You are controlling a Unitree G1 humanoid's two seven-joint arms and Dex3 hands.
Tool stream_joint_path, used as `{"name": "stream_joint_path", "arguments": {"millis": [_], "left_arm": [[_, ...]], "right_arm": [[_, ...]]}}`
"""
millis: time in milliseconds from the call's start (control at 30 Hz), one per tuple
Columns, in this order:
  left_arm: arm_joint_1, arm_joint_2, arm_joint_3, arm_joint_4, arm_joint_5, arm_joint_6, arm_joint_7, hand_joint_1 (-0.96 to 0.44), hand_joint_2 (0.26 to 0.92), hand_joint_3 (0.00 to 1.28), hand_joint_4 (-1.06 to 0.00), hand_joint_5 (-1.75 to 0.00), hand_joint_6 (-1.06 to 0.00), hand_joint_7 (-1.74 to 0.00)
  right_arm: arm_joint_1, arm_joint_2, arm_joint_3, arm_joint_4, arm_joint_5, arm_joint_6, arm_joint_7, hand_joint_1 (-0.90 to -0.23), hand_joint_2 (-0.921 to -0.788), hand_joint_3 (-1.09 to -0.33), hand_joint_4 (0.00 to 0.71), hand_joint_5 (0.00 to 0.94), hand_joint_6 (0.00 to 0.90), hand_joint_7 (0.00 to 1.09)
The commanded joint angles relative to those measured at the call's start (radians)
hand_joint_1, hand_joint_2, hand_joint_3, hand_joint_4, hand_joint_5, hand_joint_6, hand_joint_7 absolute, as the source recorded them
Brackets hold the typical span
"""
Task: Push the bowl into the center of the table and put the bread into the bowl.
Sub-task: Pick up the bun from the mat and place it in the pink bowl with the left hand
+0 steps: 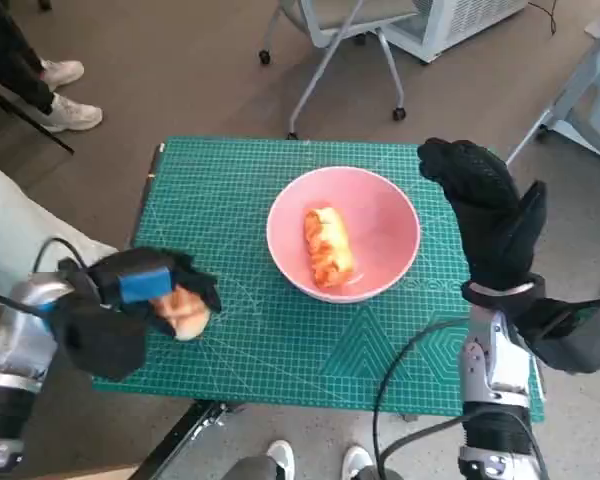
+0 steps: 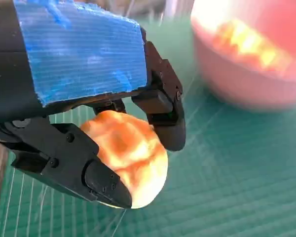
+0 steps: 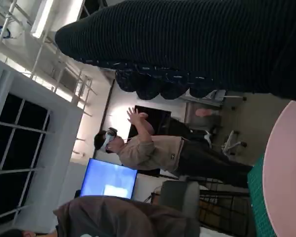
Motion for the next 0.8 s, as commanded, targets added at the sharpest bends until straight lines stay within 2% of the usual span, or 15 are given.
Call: {"name": "stream_joint_path", "arguments": {"millis": [33,267,433,800], "left_arm": [[-0.093,-0.013,0.071,-0.098,-0.09,0.032,0.015,0.0,0.884,0.1,-0.64,-1.19,-0.76,-1.05],[-0.221,-0.081,0.058,-0.125,-0.058,0.047,0.069,0.0,0.879,0.08,-0.69,-1.12,-0.78,-1.06],[-0.356,-0.163,0.003,-0.054,-0.003,0.005,0.107,0.0,0.879,0.07,-0.7,-1.11,-0.78,-1.05],[-0.567,-0.352,-0.137,0.118,0.101,-0.012,0.118,0.0,0.918,0.04,-0.63,-1.17,-0.75,-1.08]], "right_arm": [[0.0,0.002,-0.006,0.015,0.005,0.011,-0.003,-0.679,-0.921,-0.705,0.196,0.002,0.054,0.52],[-0.002,0.001,-0.011,0.021,0.004,0.003,-0.001,-0.664,-0.921,-0.706,0.196,0.002,0.055,0.52],[0.001,0.001,-0.014,0.017,0.004,0.0,0.0,-0.657,-0.921,-0.71,0.197,0.002,0.057,0.52],[0.016,-0.005,-0.027,0.013,0.016,0.0,0.011,-0.662,-0.921,-0.71,0.199,0.002,0.061,0.51]]}}
